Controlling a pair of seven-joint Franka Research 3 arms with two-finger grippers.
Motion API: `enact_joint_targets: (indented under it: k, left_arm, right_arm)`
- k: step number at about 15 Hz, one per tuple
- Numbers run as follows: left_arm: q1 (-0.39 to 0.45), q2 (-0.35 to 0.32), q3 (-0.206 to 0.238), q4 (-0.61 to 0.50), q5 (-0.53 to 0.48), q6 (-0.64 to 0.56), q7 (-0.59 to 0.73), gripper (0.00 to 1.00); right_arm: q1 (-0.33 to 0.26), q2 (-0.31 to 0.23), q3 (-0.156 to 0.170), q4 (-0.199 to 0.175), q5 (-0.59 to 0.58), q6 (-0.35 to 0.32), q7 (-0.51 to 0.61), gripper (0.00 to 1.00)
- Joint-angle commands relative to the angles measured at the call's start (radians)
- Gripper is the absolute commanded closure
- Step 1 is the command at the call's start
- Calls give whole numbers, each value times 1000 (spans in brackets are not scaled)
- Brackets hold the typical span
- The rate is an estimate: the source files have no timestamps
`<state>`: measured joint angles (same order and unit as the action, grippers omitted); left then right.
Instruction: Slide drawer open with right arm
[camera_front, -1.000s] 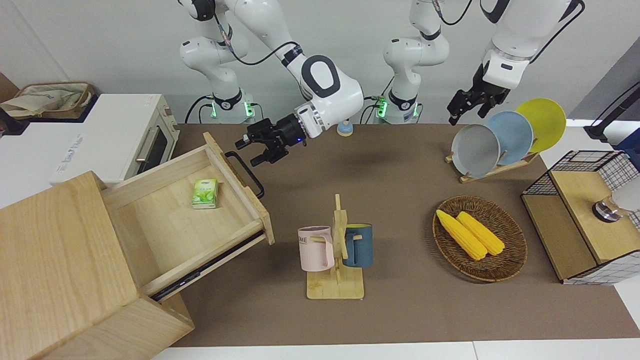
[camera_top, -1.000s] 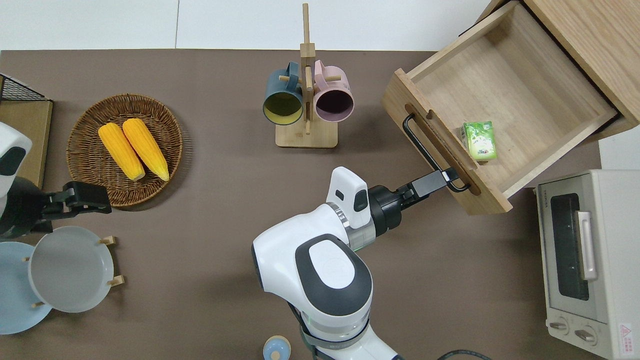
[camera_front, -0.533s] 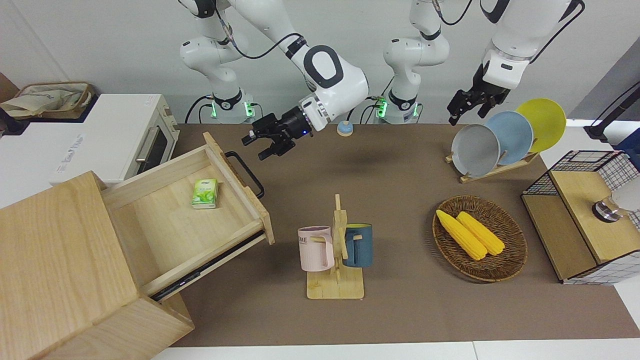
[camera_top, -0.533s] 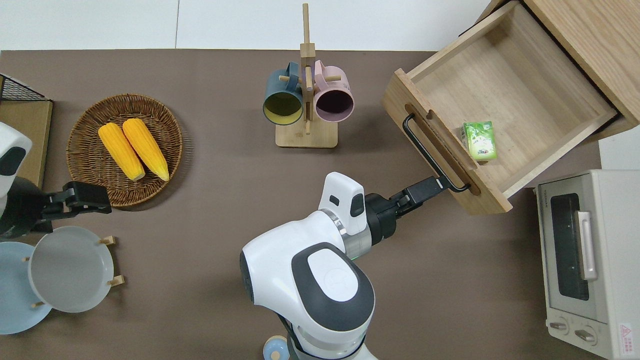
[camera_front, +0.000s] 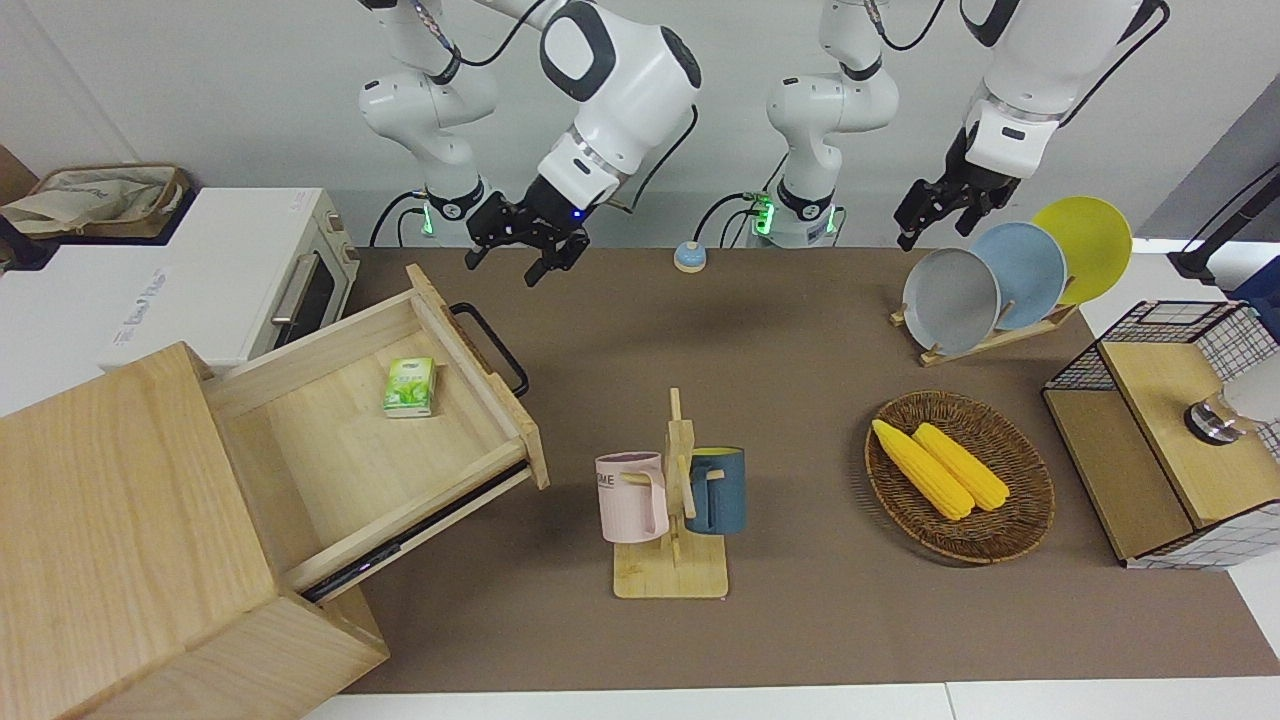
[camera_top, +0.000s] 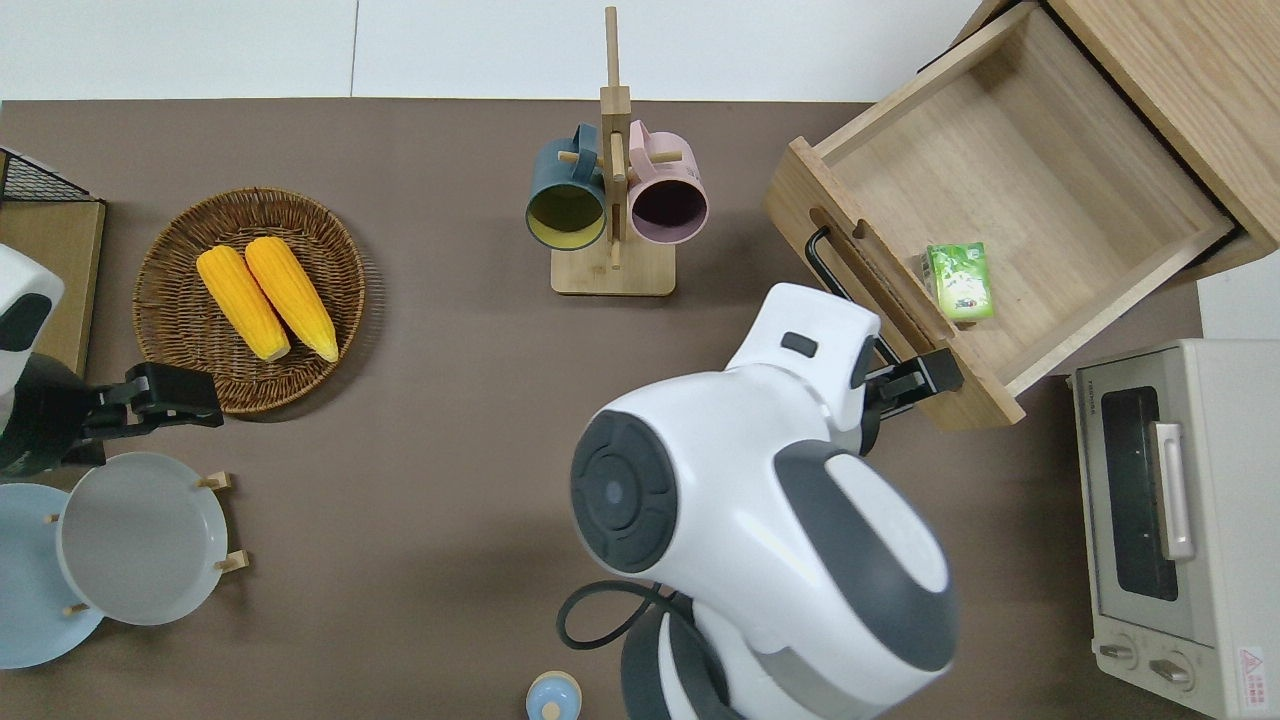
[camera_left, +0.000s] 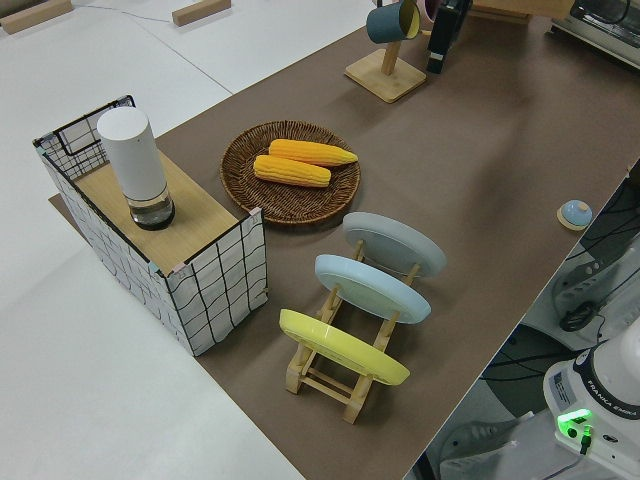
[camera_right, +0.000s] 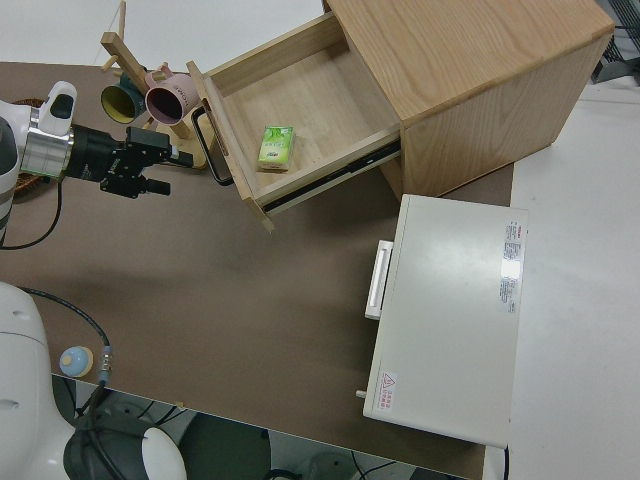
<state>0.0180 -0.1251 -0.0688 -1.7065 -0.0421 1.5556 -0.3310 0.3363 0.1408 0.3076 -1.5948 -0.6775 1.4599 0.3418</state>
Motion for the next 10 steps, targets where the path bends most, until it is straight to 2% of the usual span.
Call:
enact_joint_targets:
  k: [1, 3, 8, 10]
  left_arm:
    - [-1, -8, 4, 4, -1, -15, 9, 7]
    - [-1, -8, 4, 4, -1, -16, 9, 7]
    - [-1, -8, 4, 4, -1, -16, 9, 7]
    - [-1, -8, 4, 4, -1, -15, 9, 7]
  right_arm:
    - [-129, -68, 8, -10, 224, 75, -21, 9]
    - [-199, -107, 7, -13, 373, 105, -32, 9]
    - [-345, -161, 5, -14, 556, 105, -102, 9]
    - [-402, -171, 5, -14, 581, 102, -130, 9]
